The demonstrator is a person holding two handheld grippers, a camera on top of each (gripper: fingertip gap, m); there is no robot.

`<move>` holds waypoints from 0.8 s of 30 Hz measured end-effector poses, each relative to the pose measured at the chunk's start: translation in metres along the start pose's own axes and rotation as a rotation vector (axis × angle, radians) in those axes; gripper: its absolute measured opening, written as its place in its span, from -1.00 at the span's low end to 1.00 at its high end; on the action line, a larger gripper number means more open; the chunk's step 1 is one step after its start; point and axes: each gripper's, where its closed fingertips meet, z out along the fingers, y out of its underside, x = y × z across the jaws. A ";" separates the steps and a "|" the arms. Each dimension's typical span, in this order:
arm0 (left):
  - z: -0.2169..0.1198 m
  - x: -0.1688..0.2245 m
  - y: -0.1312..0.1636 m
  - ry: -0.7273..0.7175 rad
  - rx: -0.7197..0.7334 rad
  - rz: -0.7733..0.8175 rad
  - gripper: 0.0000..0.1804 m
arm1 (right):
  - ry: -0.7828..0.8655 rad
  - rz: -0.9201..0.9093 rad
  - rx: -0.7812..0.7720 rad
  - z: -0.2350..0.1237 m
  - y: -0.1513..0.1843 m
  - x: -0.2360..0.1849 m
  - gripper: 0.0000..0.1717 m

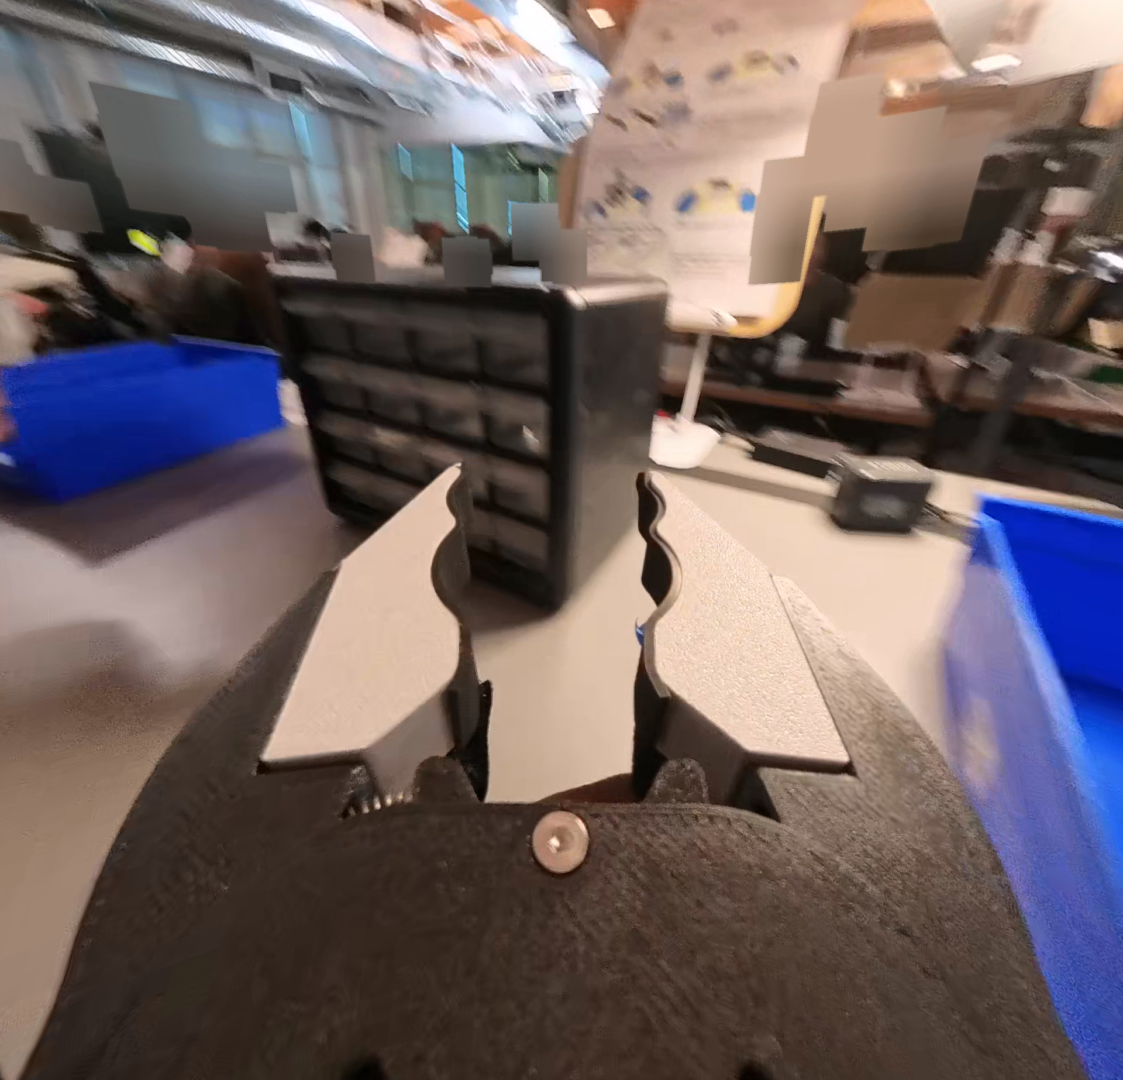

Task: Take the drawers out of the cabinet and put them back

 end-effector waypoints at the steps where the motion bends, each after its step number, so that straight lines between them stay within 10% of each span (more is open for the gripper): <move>1: 0.016 0.002 -0.002 0.019 0.036 -0.011 -0.42 | -0.046 0.015 0.041 0.015 -0.004 -0.010 -0.34; 6: 0.087 -0.003 0.046 0.071 0.054 -0.047 -0.38 | -0.153 -0.051 0.082 0.076 0.009 -0.038 -0.35; 11: 0.091 0.002 0.097 0.097 -0.014 -0.037 -0.29 | -0.175 -0.137 0.093 0.089 0.044 -0.045 -0.40; 24: 0.084 -0.001 0.107 0.030 -0.035 0.059 -0.34 | -0.025 -0.316 0.101 0.080 0.043 -0.032 -0.50</move>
